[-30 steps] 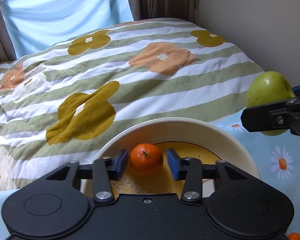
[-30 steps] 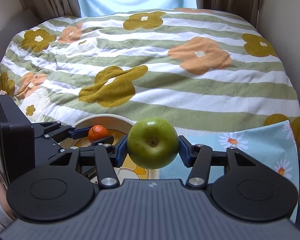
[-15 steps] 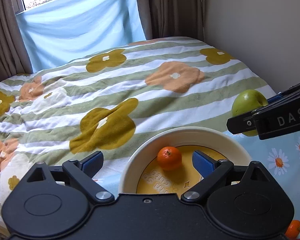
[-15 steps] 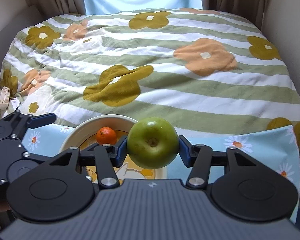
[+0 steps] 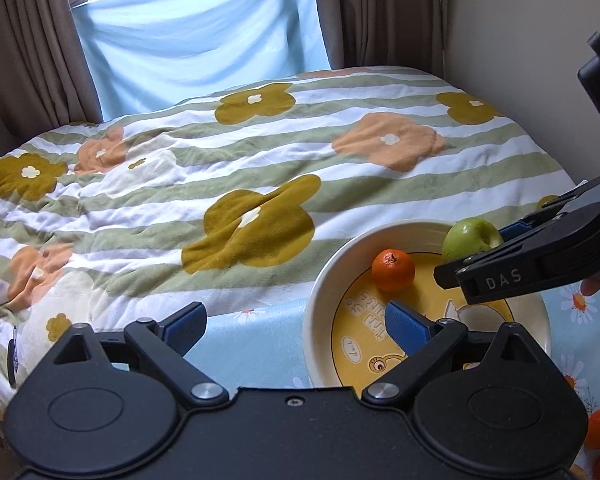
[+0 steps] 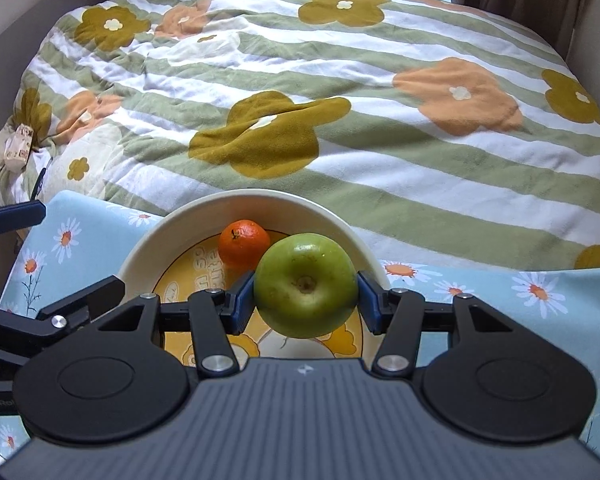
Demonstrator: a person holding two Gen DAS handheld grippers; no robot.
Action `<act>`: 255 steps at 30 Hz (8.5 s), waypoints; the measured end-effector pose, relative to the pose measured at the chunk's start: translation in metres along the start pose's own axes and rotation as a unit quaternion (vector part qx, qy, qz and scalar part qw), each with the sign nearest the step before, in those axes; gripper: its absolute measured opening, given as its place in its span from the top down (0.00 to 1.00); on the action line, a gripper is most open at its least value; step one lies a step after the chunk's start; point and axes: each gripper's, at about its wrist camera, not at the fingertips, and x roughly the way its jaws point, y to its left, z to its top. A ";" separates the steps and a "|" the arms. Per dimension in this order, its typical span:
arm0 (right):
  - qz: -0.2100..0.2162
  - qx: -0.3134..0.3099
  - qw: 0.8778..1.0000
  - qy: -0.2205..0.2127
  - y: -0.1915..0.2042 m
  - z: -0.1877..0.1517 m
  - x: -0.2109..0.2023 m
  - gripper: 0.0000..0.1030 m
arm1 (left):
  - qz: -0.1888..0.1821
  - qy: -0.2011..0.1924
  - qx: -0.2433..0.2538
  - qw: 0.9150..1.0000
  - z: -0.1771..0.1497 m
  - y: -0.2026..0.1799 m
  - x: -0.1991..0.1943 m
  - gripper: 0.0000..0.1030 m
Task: Organize fruits
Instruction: 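Release the tangerine with the left tool while the right tool lowers the apple into the plate, then move both tools back over the remaining fruits, then grasp the green apple with the left tool while the right tool grasps the brown pear-apple, then carry the green apple and brown pear-apple to the white plate, then release the green apple with the left tool while the right tool lowers the pear-apple into the plate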
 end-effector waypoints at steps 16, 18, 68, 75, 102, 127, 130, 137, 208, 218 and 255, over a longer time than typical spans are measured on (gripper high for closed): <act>-0.027 0.004 0.999 -0.045 0.000 -0.001 -0.015 0.00 | 0.002 -0.001 -0.023 1.000 -0.001 0.002 -0.011 0.05; -0.024 0.012 0.998 -0.048 -0.003 -0.001 -0.020 0.00 | 0.002 -0.003 -0.023 1.000 -0.001 0.000 -0.016 0.05; 0.036 -0.052 0.988 -0.138 0.031 -0.205 -0.233 0.00 | 0.128 -0.100 -0.141 0.977 -0.150 -0.061 -0.229 0.05; 0.041 -0.058 0.988 -0.135 0.038 -0.224 -0.205 0.00 | 0.141 -0.084 -0.148 0.975 -0.178 -0.058 -0.207 0.05; 0.032 -0.064 0.992 -0.108 0.050 -0.235 -0.109 0.00 | 0.128 -0.017 -0.179 0.975 -0.220 -0.037 -0.112 0.42; 0.016 -0.093 0.990 -0.108 0.069 -0.223 -0.087 0.13 | 0.128 -0.011 -0.193 0.973 -0.233 -0.030 -0.127 0.42; 0.012 -0.100 0.989 -0.110 0.070 -0.224 -0.087 0.13 | 0.128 -0.013 -0.195 0.972 -0.233 -0.029 -0.131 0.42; 0.009 -0.084 0.990 -0.110 0.067 -0.223 -0.094 0.14 | 0.126 -0.020 -0.195 0.973 -0.230 -0.029 -0.146 0.42; -0.090 0.140 0.980 -0.108 0.012 -0.062 -0.092 0.14 | -0.064 -0.006 0.058 0.996 -0.002 -0.026 0.034 0.42; -0.097 0.151 0.979 -0.101 0.003 -0.062 -0.086 0.14 | -0.074 -0.002 0.091 0.993 -0.005 -0.040 0.048 0.41; -0.048 0.080 0.993 -0.066 0.049 -0.050 -0.037 0.14 | -0.039 -0.016 -0.014 0.999 -0.039 0.033 -0.026 0.00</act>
